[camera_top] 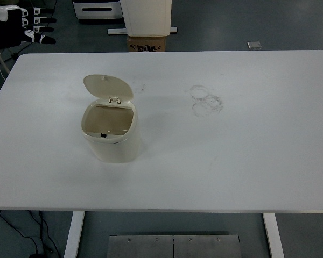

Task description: Open trash can

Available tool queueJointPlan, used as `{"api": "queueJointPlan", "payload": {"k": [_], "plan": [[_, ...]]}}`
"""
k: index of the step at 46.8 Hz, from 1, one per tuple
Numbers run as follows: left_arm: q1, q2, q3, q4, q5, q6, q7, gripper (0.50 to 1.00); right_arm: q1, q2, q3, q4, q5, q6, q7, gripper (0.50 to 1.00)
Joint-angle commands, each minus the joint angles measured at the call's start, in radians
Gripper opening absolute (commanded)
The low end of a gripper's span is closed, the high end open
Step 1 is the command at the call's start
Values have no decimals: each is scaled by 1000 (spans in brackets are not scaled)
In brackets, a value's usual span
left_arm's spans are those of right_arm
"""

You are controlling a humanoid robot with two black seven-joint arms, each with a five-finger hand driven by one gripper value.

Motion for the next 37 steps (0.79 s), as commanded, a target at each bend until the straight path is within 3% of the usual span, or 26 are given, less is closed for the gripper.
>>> {"api": "queueJointPlan", "payload": {"k": [1, 16, 29, 37], "plan": [[59, -3, -66, 48, -11, 59, -8, 1000, 0, 0, 0, 0, -1, 0, 0, 991], [253, -13, -326, 194, -41, 122, -14, 1000, 0, 0, 0, 0, -1, 0, 0, 991], [365, -108, -538, 424, -89, 108, -14, 1000, 0, 0, 0, 0, -1, 0, 0, 991], [424, -144, -636, 459, -90, 106, -23, 1000, 0, 0, 0, 0, -1, 0, 0, 991]]}}
